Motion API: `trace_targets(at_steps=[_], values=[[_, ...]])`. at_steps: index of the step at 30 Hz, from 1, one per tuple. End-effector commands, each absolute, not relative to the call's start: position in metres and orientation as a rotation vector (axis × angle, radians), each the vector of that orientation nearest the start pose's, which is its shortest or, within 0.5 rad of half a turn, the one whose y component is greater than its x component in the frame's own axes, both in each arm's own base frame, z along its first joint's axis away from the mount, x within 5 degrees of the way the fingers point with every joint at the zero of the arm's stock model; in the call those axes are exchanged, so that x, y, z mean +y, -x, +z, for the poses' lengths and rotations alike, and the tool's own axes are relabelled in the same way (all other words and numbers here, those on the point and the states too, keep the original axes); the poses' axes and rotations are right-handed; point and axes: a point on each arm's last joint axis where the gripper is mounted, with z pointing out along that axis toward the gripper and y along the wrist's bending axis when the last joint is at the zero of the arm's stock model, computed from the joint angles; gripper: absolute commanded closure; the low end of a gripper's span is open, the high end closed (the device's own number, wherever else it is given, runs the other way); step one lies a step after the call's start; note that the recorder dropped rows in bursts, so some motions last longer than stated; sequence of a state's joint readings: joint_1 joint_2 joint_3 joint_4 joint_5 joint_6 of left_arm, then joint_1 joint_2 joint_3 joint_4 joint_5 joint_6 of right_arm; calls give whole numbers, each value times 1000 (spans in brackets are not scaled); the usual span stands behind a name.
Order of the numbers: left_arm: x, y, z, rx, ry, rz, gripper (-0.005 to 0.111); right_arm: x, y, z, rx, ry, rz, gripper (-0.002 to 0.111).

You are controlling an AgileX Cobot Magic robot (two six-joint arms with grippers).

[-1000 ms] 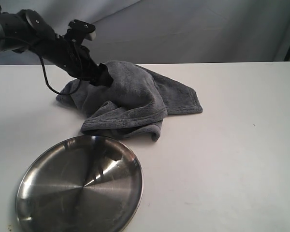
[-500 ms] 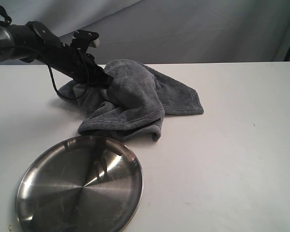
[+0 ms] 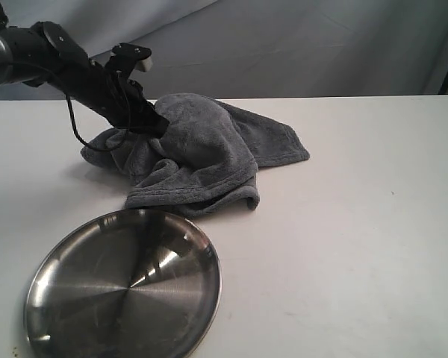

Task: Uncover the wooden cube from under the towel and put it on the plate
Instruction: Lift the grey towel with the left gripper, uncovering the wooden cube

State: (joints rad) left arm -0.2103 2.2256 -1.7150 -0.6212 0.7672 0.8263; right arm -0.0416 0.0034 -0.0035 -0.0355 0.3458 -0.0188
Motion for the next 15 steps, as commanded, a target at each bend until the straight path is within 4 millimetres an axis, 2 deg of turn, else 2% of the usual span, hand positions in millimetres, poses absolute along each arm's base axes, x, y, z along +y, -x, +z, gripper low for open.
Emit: trace_targets(at_steps=[1,7,11,15], values=[[-135,-452,200,2416,-861,-513,107,-4,-53,182,1828,-10,-77,108],[-139,-439,227,2388,-897,-613,107,-4,-53,182,1828,-12,-76,108],[-143,-428,247,2312,-990,-702,107,-4,-53,182,1828,-12,-76,108],[-143,-422,265,2278,-995,-709,107,-4,-53,182,1828,-10,-77,108]])
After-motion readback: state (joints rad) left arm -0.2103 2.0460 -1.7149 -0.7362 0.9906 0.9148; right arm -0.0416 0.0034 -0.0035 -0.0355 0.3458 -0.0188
